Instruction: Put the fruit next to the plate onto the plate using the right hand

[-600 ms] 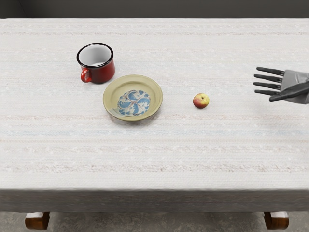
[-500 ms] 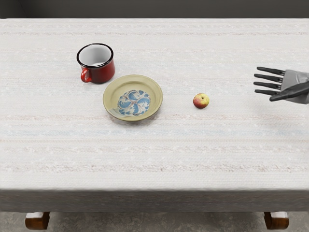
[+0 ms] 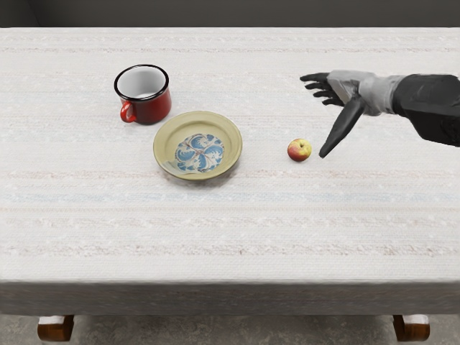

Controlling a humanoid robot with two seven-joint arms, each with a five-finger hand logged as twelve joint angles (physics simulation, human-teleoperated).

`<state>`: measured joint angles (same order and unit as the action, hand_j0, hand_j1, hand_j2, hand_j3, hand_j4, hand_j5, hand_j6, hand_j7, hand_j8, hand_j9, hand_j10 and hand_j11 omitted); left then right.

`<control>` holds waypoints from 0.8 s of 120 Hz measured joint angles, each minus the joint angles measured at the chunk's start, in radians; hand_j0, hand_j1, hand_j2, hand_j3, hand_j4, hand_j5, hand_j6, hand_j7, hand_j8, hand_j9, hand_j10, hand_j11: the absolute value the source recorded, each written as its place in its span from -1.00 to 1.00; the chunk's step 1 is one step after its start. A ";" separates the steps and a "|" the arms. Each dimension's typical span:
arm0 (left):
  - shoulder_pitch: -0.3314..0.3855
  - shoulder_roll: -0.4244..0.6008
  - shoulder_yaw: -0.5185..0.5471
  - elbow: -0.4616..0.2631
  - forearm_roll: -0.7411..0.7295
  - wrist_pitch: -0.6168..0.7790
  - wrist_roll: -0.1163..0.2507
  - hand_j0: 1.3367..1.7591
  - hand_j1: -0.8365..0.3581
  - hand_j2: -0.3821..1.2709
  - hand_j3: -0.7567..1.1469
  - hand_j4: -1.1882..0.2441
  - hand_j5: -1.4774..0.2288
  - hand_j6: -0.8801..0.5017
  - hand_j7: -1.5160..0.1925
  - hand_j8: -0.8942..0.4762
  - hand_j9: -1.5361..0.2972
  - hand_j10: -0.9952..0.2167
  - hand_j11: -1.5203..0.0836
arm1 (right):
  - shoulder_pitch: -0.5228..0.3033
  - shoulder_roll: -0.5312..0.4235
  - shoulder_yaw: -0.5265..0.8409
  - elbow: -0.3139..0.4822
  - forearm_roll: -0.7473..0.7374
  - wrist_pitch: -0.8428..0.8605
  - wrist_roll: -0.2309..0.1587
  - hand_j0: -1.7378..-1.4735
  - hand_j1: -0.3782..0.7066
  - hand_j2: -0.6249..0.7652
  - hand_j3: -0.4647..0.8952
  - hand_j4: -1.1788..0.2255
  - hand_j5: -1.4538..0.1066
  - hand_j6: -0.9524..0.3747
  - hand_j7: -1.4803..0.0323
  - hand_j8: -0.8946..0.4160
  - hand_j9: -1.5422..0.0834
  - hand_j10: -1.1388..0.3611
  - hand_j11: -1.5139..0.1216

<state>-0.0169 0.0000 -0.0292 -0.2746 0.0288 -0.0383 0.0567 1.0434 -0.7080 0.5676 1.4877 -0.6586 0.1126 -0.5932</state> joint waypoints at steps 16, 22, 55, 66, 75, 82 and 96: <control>0.000 0.000 0.000 0.000 0.000 0.000 0.000 0.52 0.98 -0.54 -0.21 0.66 0.73 0.27 0.77 0.31 0.68 0.64 0.90 | -0.012 0.087 -0.046 0.070 -0.123 -0.169 -0.013 -0.40 -0.88 -0.11 -0.32 0.64 0.81 0.39 0.91 0.32 0.85 0.48 0.80; 0.000 0.000 0.000 0.000 0.000 0.000 0.000 0.52 0.98 -0.54 -0.21 0.66 0.73 0.27 0.77 0.31 0.68 0.64 0.90 | -0.015 0.099 -0.083 0.079 -0.166 -0.213 -0.015 -0.40 -0.88 -0.11 -0.32 0.63 0.81 0.39 0.91 0.32 0.85 0.48 0.80; 0.000 0.000 0.000 0.000 0.000 0.000 0.000 0.52 0.98 -0.54 -0.21 0.66 0.73 0.27 0.77 0.31 0.68 0.64 0.90 | -0.052 0.110 -0.186 0.075 -0.320 -0.325 -0.017 -0.40 -0.87 -0.11 -0.32 0.63 0.81 0.38 0.90 0.31 0.84 0.47 0.80; 0.000 0.000 0.000 0.000 0.000 0.000 0.000 0.52 0.98 -0.54 -0.21 0.66 0.73 0.27 0.77 0.31 0.68 0.64 0.90 | -0.055 0.139 -0.213 0.051 -0.330 -0.345 -0.018 -0.40 -0.87 -0.11 -0.32 0.63 0.81 0.38 0.90 0.31 0.84 0.47 0.80; 0.000 0.000 0.000 0.000 0.000 0.000 0.000 0.52 0.98 -0.54 -0.21 0.66 0.73 0.27 0.77 0.31 0.68 0.64 0.90 | -0.055 0.167 -0.230 0.025 -0.338 -0.353 -0.018 -0.40 -0.87 -0.11 -0.32 0.63 0.81 0.38 0.90 0.31 0.84 0.47 0.80; 0.000 0.000 0.000 0.000 0.000 0.000 0.000 0.52 0.98 -0.54 -0.21 0.66 0.73 0.27 0.77 0.31 0.68 0.64 0.90 | -0.055 0.187 -0.237 0.006 -0.346 -0.356 -0.018 -0.40 -0.87 -0.11 -0.32 0.63 0.80 0.38 0.90 0.31 0.84 0.47 0.80; 0.000 0.000 0.000 0.000 0.000 0.000 0.000 0.52 0.98 -0.54 -0.21 0.66 0.73 0.27 0.77 0.31 0.68 0.64 0.90 | -0.055 0.216 -0.245 -0.037 -0.355 -0.360 -0.018 -0.40 -0.86 -0.11 -0.32 0.62 0.80 0.37 0.89 0.30 0.83 0.46 0.79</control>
<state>-0.0169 0.0000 -0.0292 -0.2746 0.0288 -0.0383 0.0567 0.9882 -0.4919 0.3226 1.4510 -1.0133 -0.2477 -0.6109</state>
